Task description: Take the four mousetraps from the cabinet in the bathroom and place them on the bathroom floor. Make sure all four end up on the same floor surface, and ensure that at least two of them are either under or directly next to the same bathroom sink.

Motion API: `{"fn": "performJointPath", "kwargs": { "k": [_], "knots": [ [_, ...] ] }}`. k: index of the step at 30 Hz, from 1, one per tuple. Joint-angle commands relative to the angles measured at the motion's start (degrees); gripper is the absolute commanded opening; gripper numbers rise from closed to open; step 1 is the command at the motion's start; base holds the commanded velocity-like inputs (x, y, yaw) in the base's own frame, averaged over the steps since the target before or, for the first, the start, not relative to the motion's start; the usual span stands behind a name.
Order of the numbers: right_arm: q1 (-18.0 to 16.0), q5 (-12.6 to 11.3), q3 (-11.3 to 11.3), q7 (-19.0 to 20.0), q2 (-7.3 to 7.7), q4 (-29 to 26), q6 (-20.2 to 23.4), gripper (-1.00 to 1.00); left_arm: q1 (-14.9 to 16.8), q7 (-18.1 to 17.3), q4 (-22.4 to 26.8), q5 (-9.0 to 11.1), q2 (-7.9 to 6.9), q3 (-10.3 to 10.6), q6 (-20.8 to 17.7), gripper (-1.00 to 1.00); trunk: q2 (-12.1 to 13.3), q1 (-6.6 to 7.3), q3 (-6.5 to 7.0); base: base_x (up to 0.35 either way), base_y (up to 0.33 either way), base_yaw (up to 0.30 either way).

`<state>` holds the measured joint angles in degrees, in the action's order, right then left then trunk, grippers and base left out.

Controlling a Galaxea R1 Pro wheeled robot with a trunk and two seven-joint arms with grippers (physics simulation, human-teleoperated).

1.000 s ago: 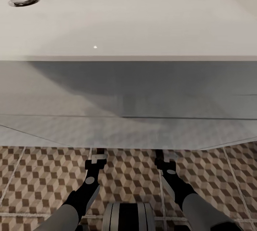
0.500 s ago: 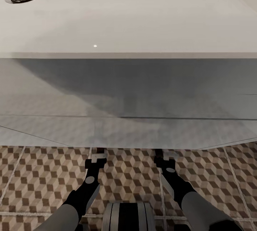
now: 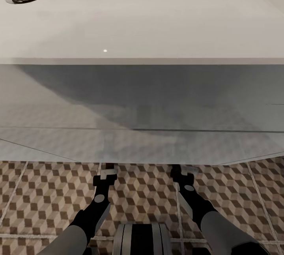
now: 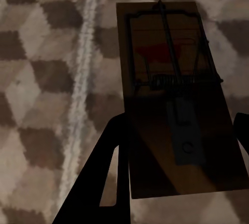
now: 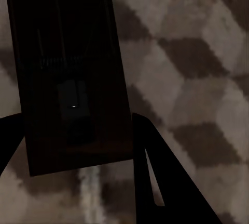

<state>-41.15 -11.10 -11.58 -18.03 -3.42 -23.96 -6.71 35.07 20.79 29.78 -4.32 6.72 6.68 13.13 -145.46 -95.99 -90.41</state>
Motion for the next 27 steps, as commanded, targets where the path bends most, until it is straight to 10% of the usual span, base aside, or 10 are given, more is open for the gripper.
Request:
{"fn": "performJointPath", "kwargs": {
  "k": [1,27],
  "knots": [
    [-0.1,-0.8,-0.5,-0.3,0.05,0.1,-0.4,-1.00,0.1,0.8,0.0,-0.5,0.00,0.3,0.0,-1.00,0.0,0.01,-0.03,0.000,0.000,0.000],
    [-0.1,0.2,-0.5,-2.5,-0.05,-1.6,3.4,-1.00,0.0,0.9,0.0,-0.4,0.33,0.2,0.0,-1.00,0.0,0.01,-0.03,0.000,0.000,0.000]
  ]
}}
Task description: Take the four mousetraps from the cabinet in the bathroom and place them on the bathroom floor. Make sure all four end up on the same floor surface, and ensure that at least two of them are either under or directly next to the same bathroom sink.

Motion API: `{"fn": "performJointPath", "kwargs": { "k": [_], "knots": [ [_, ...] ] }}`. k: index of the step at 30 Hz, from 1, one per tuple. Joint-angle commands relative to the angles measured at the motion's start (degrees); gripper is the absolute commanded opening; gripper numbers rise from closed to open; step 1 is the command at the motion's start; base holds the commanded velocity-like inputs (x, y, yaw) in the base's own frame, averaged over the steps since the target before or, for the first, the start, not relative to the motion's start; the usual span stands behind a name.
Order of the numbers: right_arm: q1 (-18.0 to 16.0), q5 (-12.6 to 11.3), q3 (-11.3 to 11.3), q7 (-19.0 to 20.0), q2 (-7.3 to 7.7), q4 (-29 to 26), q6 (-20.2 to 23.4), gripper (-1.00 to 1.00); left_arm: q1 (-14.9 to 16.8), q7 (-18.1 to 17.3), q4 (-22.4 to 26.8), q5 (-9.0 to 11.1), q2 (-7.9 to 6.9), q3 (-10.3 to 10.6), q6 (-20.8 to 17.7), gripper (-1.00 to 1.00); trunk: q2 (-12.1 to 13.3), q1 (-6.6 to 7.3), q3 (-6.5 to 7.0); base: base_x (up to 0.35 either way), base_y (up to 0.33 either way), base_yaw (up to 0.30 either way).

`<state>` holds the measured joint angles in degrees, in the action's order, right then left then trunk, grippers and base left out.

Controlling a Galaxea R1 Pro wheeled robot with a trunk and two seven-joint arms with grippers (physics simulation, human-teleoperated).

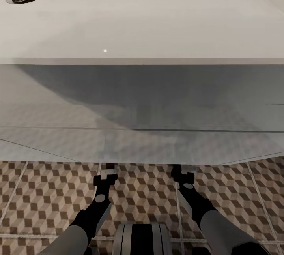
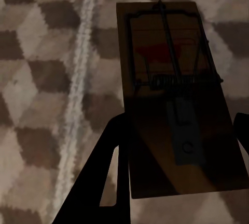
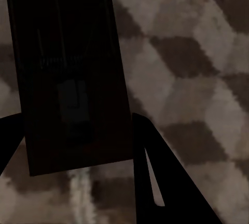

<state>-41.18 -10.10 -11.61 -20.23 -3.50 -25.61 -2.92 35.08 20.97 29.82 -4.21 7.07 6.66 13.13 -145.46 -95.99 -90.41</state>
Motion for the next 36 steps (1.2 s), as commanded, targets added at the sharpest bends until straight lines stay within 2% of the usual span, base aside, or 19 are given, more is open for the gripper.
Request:
{"fn": "performJointPath", "kwargs": {
  "k": [1,24,32,36],
  "knots": [
    [0.0,-0.8,-0.4,-0.3,0.03,0.0,-0.4,-1.00,0.0,0.7,0.0,-0.5,-0.03,0.3,0.0,-1.00,0.0,0.01,-0.03,0.000,0.000,0.000],
    [0.0,-0.8,-0.4,-0.5,-0.09,-0.6,-0.8,-1.00,0.0,0.7,1.6,-0.5,-0.11,0.2,0.0,-1.00,0.0,0.01,-0.03,0.000,0.000,0.000],
    [0.0,-0.8,-0.4,-0.5,-0.04,-0.7,-1.1,-1.00,0.0,0.7,1.9,-0.5,-0.12,0.3,0.0,-1.00,-0.1,-0.20,-1.80,0.000,0.000,0.000],
    [0.0,-0.8,-0.5,-0.5,-0.08,-0.7,-1.1,-1.00,0.0,0.7,2.2,-0.5,-0.13,0.2,0.0,-1.00,-0.1,-0.20,-1.80,0.000,0.000,0.000]
  ]
}}
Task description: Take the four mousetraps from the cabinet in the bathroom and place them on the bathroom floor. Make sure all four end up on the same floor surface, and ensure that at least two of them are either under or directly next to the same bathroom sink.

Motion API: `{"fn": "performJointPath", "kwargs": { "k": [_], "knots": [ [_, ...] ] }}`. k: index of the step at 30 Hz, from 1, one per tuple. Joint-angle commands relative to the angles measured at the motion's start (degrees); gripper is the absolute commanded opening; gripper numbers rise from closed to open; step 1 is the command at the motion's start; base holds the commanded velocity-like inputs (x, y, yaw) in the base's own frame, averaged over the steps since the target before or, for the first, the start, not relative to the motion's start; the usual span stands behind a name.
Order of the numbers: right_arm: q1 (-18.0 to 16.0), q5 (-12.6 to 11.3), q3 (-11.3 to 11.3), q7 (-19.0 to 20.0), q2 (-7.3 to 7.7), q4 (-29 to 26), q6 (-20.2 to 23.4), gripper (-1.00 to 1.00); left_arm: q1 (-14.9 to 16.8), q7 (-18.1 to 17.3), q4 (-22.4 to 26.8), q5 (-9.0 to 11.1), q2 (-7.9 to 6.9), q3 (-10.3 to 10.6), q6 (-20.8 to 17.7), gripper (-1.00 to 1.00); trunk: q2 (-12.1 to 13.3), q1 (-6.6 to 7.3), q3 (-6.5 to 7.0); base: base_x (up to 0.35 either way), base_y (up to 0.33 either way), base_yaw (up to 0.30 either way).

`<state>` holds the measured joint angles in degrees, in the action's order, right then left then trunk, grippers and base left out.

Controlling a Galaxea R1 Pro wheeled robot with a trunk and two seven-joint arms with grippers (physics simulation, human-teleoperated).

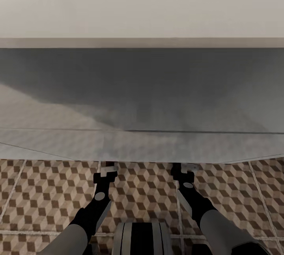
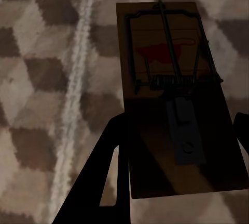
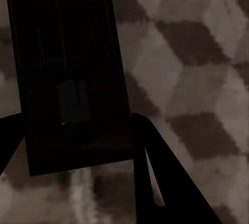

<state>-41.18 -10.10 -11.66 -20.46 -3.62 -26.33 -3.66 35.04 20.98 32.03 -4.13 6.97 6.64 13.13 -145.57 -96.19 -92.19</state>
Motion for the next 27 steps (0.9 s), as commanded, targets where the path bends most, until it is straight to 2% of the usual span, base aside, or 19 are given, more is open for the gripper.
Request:
{"fn": "performJointPath", "kwargs": {
  "k": [1,27],
  "knots": [
    [0.0,-0.8,-0.4,-0.3,0.04,0.1,-0.4,-1.00,0.0,0.7,0.0,-0.5,0.00,0.2,0.0,-1.00,0.0,0.01,-0.03,0.000,0.000,0.000],
    [0.0,-0.8,-0.5,-0.1,-0.07,0.2,-2.4,-1.00,0.0,0.7,-0.1,-0.9,0.06,0.4,0.0,-1.00,0.0,0.01,-0.03,0.000,0.000,0.000]
  ]
}}
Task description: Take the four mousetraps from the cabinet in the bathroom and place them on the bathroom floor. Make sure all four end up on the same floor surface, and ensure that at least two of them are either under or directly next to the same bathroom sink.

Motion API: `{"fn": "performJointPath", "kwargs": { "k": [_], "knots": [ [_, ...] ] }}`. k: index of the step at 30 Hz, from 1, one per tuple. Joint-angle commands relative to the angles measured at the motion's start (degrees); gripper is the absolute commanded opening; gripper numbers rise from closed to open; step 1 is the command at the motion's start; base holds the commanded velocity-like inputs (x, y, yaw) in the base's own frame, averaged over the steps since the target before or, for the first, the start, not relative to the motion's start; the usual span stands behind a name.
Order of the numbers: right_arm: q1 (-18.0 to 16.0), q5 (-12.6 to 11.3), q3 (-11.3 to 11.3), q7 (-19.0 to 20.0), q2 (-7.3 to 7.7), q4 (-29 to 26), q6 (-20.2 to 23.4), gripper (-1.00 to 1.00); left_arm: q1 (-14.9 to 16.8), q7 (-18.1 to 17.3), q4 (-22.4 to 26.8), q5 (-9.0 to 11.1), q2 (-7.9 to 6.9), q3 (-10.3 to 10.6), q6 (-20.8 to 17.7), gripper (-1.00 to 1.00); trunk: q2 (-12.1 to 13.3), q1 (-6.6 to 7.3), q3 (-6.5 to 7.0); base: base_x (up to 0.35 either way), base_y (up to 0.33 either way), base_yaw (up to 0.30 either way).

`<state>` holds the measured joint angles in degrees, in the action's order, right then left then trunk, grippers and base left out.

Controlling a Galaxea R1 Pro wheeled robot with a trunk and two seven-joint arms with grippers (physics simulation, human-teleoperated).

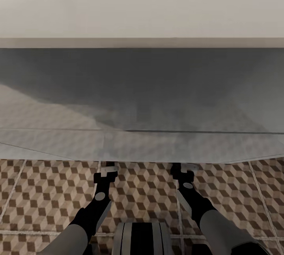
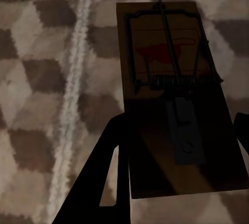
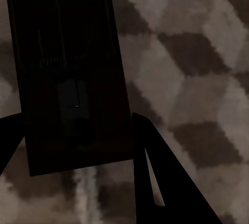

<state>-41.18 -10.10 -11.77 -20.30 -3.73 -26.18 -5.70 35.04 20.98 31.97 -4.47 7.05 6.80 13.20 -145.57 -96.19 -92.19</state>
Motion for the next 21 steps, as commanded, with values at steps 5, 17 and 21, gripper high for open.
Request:
{"fn": "performJointPath", "kwargs": {
  "k": [5,17,21],
  "knots": [
    [0.0,-0.8,-0.4,-0.3,0.04,0.1,-0.4,-1.00,0.0,0.7,-0.3,-0.6,-0.14,0.3,0.0,-1.00,0.0,0.01,-0.03,0.045,0.000,0.000],
    [0.0,-0.8,-0.5,0.1,0.09,0.1,-0.4,-1.00,0.0,0.7,0.0,-0.5,-0.24,0.2,0.0,-1.00,0.0,0.01,-0.03,0.043,0.000,0.000],
    [0.0,-0.8,-0.5,0.2,0.12,0.2,-0.4,-1.00,0.0,0.7,0.0,-0.5,-0.25,0.2,0.0,-1.00,0.0,0.01,-0.03,0.003,0.000,0.000]
  ]
}}
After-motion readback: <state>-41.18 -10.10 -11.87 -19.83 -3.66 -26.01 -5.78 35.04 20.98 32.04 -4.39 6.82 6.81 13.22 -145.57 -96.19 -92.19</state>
